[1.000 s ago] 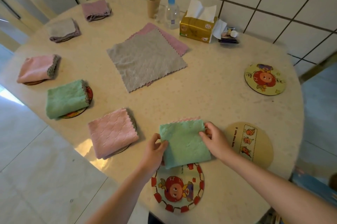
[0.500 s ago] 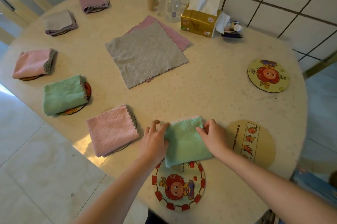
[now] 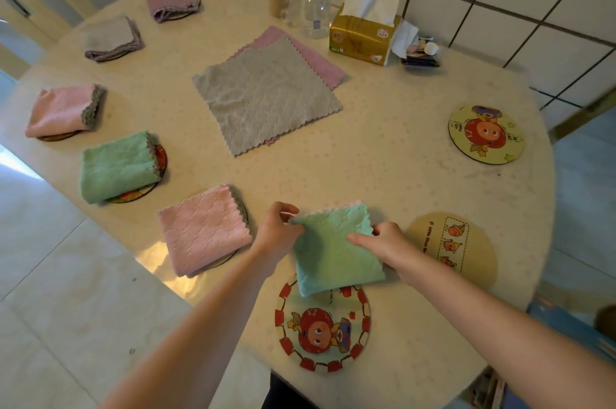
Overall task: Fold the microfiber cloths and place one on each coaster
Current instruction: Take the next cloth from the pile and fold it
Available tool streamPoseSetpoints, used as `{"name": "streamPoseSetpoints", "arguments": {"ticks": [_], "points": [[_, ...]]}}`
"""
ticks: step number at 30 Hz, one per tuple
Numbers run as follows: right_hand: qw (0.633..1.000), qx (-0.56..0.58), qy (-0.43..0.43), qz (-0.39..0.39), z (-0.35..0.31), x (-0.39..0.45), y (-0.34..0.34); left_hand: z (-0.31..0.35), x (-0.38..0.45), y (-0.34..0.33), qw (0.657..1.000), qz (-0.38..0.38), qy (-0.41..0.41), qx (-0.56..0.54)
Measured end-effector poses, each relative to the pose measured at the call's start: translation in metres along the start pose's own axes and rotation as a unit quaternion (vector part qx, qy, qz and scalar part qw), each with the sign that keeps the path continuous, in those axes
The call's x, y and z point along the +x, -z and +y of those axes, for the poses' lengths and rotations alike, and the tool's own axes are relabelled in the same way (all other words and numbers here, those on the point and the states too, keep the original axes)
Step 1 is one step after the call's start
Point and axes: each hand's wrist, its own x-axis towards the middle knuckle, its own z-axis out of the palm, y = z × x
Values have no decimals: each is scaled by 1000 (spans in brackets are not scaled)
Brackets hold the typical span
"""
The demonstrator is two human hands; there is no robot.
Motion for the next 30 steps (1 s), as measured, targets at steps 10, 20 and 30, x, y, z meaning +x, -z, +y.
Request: {"name": "streamPoseSetpoints", "arguments": {"ticks": [10,20,30], "points": [[986,-94,87,-106,38,-55,-9,-45,-76,31,996,-84,32,17],[962,-216,164,-26,62,-59,-36,-96,-86,27,985,-1,-14,172],[915,-352,188,54,53,-55,-21,-82,-84,36,930,13,-86,356]]}}
